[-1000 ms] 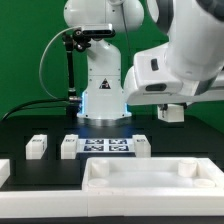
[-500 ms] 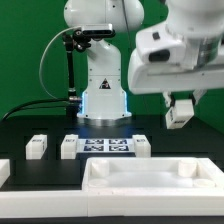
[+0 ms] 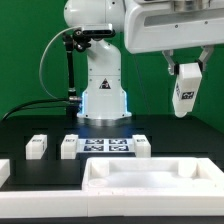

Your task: Assemble desk

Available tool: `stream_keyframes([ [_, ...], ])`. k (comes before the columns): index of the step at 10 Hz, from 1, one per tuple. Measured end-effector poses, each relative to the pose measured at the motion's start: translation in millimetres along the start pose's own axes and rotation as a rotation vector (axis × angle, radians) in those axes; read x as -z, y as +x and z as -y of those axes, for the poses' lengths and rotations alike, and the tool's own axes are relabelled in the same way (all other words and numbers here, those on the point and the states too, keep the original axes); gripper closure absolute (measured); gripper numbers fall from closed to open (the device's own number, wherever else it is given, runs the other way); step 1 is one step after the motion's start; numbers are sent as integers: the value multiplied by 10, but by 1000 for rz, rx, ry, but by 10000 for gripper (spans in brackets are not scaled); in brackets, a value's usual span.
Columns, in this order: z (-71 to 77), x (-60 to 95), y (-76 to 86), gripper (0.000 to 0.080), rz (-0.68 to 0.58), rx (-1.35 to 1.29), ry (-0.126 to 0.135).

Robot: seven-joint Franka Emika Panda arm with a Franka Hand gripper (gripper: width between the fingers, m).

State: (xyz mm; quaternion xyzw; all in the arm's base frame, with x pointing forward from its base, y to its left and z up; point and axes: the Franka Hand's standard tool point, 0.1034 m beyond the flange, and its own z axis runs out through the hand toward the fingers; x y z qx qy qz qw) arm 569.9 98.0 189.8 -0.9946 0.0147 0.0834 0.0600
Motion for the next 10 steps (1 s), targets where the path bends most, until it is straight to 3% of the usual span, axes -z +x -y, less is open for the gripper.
stream_keyframes([
  [2,4,-3,21,512,-121,6,0],
  [4,0,107,292,512,-290,49,6],
  [6,6,267,554,512,-451,129,-11],
  [8,32,271,541,512,-657,135,-7],
  [10,-15,247,559,512,-762,149,-15],
])
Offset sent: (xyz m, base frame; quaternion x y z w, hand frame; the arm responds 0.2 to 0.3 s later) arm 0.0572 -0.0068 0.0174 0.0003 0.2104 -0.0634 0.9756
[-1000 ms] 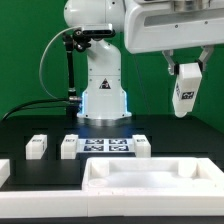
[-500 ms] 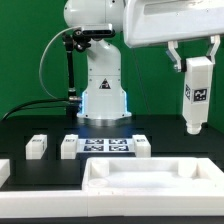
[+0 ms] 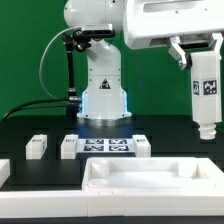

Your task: Assemble desk

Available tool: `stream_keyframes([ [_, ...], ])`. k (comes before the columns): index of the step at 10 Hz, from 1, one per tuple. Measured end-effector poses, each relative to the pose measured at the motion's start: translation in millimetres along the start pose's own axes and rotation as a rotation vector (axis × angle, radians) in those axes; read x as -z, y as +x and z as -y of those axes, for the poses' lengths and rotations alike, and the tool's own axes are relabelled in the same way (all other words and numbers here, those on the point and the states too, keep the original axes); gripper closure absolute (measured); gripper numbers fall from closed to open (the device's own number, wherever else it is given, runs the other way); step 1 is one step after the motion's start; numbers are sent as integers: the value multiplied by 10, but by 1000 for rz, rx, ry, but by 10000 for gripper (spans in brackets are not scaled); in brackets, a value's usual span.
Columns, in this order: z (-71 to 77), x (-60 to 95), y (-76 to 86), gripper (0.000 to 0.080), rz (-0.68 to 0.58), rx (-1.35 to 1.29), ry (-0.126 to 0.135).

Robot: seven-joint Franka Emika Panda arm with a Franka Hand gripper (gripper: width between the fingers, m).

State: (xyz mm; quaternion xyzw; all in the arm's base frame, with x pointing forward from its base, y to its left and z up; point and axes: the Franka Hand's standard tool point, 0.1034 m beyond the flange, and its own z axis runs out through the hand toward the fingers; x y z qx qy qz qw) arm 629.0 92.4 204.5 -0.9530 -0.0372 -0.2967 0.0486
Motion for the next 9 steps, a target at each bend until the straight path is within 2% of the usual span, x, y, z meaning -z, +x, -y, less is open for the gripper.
stream_keyframes([
  [1,-105,-75,-66,512,22,55,-10],
  [2,-172,-127,-40,512,25,72,-16],
  [3,-139,-196,-43,512,27,78,-12],
  [5,6,-332,-170,512,37,94,0],
  [9,35,-445,-305,512,62,93,6],
])
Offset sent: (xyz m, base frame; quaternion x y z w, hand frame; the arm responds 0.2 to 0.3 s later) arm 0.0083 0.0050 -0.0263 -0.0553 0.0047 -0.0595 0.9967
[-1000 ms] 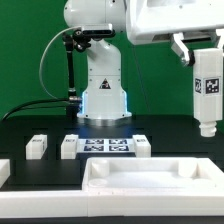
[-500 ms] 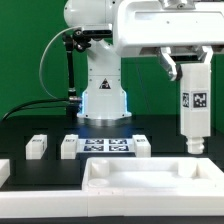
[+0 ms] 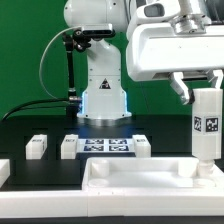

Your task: Assemble desk

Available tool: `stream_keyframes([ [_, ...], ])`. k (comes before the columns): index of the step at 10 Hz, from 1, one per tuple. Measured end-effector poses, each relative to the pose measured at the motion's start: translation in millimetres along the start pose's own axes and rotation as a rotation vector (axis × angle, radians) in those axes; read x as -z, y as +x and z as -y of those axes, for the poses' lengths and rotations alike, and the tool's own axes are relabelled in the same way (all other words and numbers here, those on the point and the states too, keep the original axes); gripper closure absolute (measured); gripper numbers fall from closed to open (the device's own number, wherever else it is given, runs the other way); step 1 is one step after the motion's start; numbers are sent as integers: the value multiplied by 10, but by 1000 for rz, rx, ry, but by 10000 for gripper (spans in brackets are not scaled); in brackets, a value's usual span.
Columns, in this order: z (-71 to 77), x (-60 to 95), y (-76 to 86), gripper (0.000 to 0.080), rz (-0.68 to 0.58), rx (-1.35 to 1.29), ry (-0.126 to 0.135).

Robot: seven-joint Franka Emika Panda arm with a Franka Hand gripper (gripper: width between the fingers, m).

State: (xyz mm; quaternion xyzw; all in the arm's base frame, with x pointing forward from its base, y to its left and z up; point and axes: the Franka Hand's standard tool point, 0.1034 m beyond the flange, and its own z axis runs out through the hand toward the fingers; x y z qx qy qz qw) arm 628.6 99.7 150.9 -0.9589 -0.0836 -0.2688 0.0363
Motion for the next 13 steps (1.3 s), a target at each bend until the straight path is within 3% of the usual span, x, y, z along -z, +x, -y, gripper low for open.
stream_keyframes([
  [3,20,-112,-122,512,24,1,4],
  [9,5,-272,-213,512,29,-3,3],
  [13,34,-295,-176,512,-10,-1,-1],
])
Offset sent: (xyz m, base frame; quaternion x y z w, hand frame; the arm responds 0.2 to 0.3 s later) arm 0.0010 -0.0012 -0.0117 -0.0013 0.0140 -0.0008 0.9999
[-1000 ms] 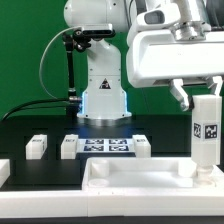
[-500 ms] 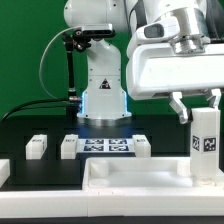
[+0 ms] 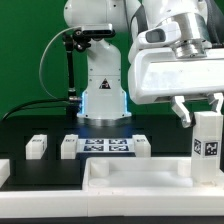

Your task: Assemble desk

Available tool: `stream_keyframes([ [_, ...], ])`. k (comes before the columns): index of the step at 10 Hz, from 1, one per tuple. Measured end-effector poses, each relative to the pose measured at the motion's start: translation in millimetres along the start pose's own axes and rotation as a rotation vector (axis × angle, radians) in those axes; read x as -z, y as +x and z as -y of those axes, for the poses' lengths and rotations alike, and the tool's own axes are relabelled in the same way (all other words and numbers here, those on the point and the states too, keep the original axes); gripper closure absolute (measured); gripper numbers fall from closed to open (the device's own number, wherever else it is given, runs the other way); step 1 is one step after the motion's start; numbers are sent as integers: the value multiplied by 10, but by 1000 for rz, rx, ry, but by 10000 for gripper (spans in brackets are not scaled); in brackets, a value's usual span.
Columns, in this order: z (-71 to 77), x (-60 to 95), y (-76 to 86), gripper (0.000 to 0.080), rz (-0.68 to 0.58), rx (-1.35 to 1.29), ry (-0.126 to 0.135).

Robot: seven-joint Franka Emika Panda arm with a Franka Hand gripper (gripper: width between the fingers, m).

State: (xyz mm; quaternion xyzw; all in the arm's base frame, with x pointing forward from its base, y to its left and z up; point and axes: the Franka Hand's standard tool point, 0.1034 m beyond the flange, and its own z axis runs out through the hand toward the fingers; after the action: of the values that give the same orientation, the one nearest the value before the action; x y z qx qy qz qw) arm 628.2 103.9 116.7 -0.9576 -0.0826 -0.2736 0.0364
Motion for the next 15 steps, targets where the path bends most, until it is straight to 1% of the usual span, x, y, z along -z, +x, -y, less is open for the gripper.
stream_keyframes([
  [3,-4,-1,-3,503,1,-1,0],
  [4,-4,-1,-3,311,1,-1,0],
  [5,-4,-1,-3,311,1,-1,0],
  [6,-4,-1,-4,187,1,-1,0],
  [7,-4,-1,-4,156,1,-1,0],
  [11,-4,-1,-5,150,1,-1,0],
  [12,23,-14,-25,150,45,-6,8],
  [13,74,16,73,150,103,-4,24],
  [14,79,33,197,150,96,-6,26],
  [15,88,15,211,150,114,-10,30],
])
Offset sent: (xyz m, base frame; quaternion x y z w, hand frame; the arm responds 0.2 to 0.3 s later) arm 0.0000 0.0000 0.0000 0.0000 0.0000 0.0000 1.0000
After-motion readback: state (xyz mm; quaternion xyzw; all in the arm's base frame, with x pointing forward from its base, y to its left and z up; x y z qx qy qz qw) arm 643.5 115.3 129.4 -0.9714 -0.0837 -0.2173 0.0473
